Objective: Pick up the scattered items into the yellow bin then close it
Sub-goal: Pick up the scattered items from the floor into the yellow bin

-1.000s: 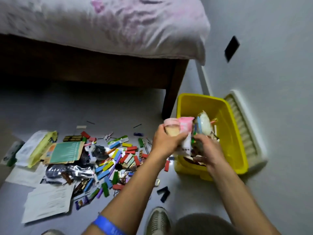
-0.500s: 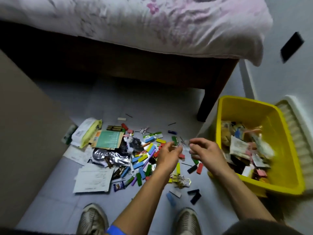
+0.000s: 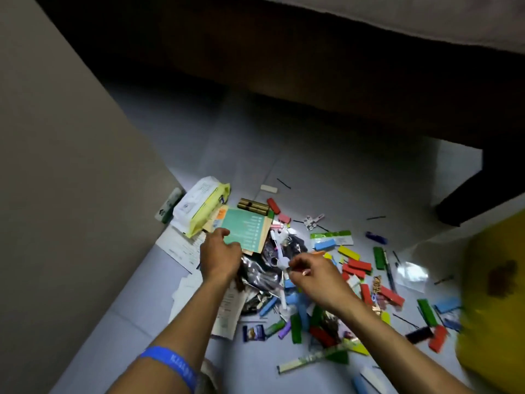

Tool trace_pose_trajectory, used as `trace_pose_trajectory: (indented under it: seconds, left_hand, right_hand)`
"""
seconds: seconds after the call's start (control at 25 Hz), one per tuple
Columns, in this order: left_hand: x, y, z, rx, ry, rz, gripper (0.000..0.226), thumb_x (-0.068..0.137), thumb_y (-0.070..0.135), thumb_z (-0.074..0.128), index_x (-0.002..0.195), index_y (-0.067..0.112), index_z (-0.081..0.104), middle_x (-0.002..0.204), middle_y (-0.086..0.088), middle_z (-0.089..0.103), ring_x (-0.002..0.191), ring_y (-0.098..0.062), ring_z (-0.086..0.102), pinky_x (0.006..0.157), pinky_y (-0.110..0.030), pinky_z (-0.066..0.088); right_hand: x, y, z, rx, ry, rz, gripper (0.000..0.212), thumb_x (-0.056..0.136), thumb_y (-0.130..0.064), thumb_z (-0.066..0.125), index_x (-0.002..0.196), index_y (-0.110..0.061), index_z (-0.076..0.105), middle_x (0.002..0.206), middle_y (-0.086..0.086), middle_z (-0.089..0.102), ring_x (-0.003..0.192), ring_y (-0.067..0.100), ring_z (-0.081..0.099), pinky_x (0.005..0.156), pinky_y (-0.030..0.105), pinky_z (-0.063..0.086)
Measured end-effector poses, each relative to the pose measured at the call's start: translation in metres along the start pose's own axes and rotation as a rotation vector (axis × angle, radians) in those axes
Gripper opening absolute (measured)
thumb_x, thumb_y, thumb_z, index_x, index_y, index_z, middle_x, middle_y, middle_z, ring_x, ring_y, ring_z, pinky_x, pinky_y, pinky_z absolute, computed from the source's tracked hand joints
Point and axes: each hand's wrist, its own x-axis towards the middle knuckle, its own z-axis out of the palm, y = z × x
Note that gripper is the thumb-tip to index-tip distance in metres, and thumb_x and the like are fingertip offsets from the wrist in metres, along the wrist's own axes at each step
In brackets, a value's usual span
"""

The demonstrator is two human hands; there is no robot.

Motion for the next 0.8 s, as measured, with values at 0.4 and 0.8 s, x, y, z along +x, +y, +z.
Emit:
trace_pose_trajectory:
  seconds: [0.4, 0.8]
  left_hand:
    - [0.153, -0.029, -0.039, 0.442, -0.109, 0.119, 0.086, 0.075, 0.034, 0.076, 0.147, 0.024, 0.028, 0.152, -0.008, 0.031, 0.134, -0.033, 0.035, 0.106, -0.051, 0.039]
    - [0.136, -0.039, -0.048, -0.447, 0.028, -0.062, 0.073, 0.063, 0.040, 0.069, 0.133, 0.032, 0.050, 0.125, -0.007, 0.060, 0.092, -0.015, 0.064, 0.067, -0.027, 0.057]
  right_hand:
    - [0.126, -0.038, 0.082, -0.829, -0.070, -0.310, 0.075, 0.090, -0.042, 0.051, 0.151, -0.015, 0.018, 0.159, 0.013, 0.022, 0.143, 0.032, 0.023, 0.114, 0.050, 0.024]
    - [0.116, -0.050, 0.014, 0.234, 0.381, -0.161, 0.023, 0.101, -0.026, 0.048, 0.117, -0.029, 0.063, 0.080, -0.011, 0.068, 0.065, 0.001, 0.064, 0.051, 0.021, 0.046]
